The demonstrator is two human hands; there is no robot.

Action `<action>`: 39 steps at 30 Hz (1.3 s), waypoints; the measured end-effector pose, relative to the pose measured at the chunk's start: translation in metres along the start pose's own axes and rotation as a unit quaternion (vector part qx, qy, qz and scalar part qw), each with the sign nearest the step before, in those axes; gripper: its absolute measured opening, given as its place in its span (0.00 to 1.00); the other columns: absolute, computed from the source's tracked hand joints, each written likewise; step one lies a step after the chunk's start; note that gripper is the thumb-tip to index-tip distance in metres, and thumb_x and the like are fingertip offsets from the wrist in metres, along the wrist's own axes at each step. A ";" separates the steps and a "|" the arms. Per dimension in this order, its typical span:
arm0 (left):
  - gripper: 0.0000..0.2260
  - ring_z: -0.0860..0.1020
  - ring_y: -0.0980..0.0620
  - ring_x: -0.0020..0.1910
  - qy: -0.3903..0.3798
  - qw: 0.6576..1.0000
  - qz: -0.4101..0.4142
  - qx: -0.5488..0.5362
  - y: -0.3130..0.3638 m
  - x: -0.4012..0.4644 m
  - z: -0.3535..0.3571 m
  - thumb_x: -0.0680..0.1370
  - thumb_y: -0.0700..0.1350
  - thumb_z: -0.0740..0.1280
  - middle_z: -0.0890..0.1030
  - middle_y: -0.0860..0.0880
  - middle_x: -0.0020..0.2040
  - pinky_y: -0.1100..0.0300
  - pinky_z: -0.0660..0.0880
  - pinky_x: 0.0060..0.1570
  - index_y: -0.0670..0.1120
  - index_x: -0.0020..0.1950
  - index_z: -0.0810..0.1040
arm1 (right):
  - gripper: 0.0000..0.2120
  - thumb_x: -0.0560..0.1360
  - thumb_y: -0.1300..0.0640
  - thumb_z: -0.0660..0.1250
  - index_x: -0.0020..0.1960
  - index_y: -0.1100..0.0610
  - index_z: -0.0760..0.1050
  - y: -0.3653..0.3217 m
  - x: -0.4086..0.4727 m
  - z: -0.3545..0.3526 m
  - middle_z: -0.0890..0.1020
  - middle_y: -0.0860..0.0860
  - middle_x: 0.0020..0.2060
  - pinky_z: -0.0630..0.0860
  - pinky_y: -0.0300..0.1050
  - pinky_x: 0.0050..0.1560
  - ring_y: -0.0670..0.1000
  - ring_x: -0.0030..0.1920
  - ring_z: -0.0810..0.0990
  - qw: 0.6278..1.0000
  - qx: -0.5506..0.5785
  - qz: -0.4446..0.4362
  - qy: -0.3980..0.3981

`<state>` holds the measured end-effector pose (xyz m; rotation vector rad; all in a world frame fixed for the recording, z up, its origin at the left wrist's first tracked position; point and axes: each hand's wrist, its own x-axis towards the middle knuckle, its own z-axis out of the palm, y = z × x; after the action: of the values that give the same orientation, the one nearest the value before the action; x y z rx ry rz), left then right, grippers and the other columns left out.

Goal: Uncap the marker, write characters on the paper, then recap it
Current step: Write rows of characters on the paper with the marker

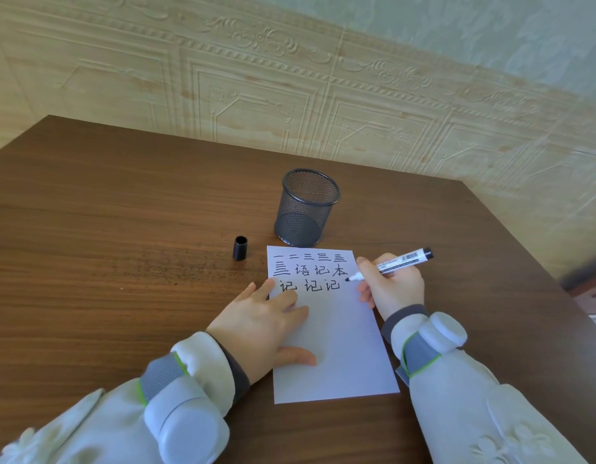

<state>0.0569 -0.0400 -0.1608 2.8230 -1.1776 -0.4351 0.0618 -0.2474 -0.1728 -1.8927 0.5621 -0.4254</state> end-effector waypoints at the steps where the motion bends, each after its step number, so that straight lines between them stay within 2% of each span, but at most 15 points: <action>1: 0.39 0.50 0.47 0.75 0.006 1.000 0.004 -0.002 -0.001 0.000 0.001 0.67 0.73 0.42 0.60 0.53 0.71 0.48 0.48 0.73 0.54 0.74 0.56 | 0.13 0.74 0.60 0.68 0.32 0.61 0.73 0.000 0.000 0.000 0.78 0.55 0.23 0.68 0.37 0.20 0.48 0.18 0.73 1.000 0.004 -0.002 0.000; 4: 0.48 0.52 0.48 0.74 0.022 1.000 0.013 -0.001 -0.001 -0.001 0.000 0.57 0.71 0.33 0.62 0.53 0.70 0.48 0.49 0.73 0.55 0.73 0.57 | 0.13 0.74 0.58 0.69 0.32 0.60 0.74 -0.002 0.000 -0.001 0.78 0.54 0.23 0.69 0.37 0.21 0.48 0.19 0.74 1.000 -0.005 -0.017 -0.005; 8: 0.48 0.51 0.47 0.75 0.019 1.000 0.010 -0.002 -0.001 -0.001 0.000 0.56 0.71 0.33 0.61 0.54 0.71 0.48 0.49 0.73 0.55 0.73 0.56 | 0.14 0.74 0.57 0.68 0.31 0.58 0.73 -0.002 -0.002 0.000 0.78 0.50 0.22 0.71 0.37 0.23 0.46 0.20 0.75 0.999 -0.034 -0.023 -0.013; 10: 0.46 0.51 0.46 0.75 0.014 1.000 0.008 0.001 0.000 -0.001 -0.001 0.59 0.72 0.34 0.61 0.54 0.71 0.48 0.48 0.73 0.55 0.74 0.56 | 0.14 0.74 0.57 0.68 0.31 0.58 0.73 -0.002 -0.001 -0.001 0.78 0.50 0.22 0.71 0.38 0.23 0.47 0.20 0.75 0.999 -0.040 -0.020 -0.011; 13: 0.35 0.49 0.45 0.75 -0.010 1.000 -0.002 0.005 0.001 -0.002 -0.004 0.72 0.70 0.48 0.59 0.53 0.72 0.48 0.47 0.73 0.54 0.74 0.55 | 0.14 0.74 0.59 0.67 0.30 0.58 0.73 -0.002 0.000 -0.002 0.78 0.50 0.21 0.70 0.38 0.24 0.48 0.20 0.74 1.000 -0.026 -0.015 -0.010; 15: 0.32 0.48 0.45 0.75 -0.014 1.000 -0.002 0.007 0.002 -0.002 -0.005 0.75 0.67 0.53 0.59 0.53 0.73 0.48 0.46 0.73 0.54 0.75 0.55 | 0.14 0.74 0.59 0.67 0.30 0.57 0.72 -0.002 -0.001 -0.001 0.78 0.50 0.21 0.71 0.39 0.25 0.48 0.20 0.74 0.999 -0.040 -0.019 -0.018; 24: 0.31 0.49 0.45 0.75 -0.010 1.000 -0.001 0.010 0.001 -0.001 -0.003 0.75 0.66 0.53 0.59 0.52 0.72 0.48 0.47 0.73 0.54 0.75 0.55 | 0.14 0.73 0.61 0.66 0.29 0.58 0.72 -0.003 -0.002 -0.001 0.76 0.49 0.20 0.71 0.38 0.25 0.46 0.19 0.73 0.998 -0.054 -0.019 -0.017; 29: 0.31 0.49 0.46 0.75 -0.006 1.000 -0.003 0.004 0.001 -0.001 -0.003 0.75 0.67 0.53 0.59 0.53 0.72 0.48 0.47 0.73 0.54 0.75 0.55 | 0.15 0.72 0.64 0.64 0.28 0.59 0.69 -0.006 -0.004 -0.002 0.75 0.53 0.22 0.69 0.31 0.21 0.41 0.17 0.71 0.997 -0.064 -0.027 -0.023; 34: 0.36 0.50 0.45 0.75 0.000 1.000 0.002 0.012 0.001 -0.001 -0.002 0.69 0.69 0.48 0.60 0.52 0.72 0.48 0.48 0.73 0.54 0.74 0.56 | 0.14 0.72 0.63 0.65 0.28 0.59 0.69 -0.003 -0.002 -0.002 0.75 0.49 0.19 0.70 0.36 0.24 0.46 0.18 0.72 0.999 -0.046 -0.023 -0.009; 37: 0.39 0.50 0.45 0.75 0.004 1.000 0.003 0.013 0.000 -0.001 0.000 0.67 0.72 0.43 0.60 0.53 0.71 0.47 0.48 0.73 0.54 0.74 0.56 | 0.12 0.72 0.62 0.65 0.30 0.60 0.70 -0.001 0.001 -0.003 0.76 0.52 0.20 0.69 0.39 0.24 0.49 0.19 0.72 1.000 -0.016 -0.010 0.009; 39: 0.37 0.50 0.45 0.75 -0.002 1.000 0.001 0.012 0.000 0.000 -0.001 0.70 0.71 0.46 0.60 0.53 0.72 0.47 0.48 0.73 0.54 0.74 0.56 | 0.11 0.72 0.62 0.65 0.32 0.62 0.71 -0.001 0.001 -0.003 0.76 0.53 0.21 0.69 0.39 0.23 0.49 0.18 0.72 1.000 -0.009 -0.009 0.016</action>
<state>0.0571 -0.0401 -0.1600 2.8419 -1.1953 -0.4289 0.0610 -0.2497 -0.1709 -1.9119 0.5715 -0.4652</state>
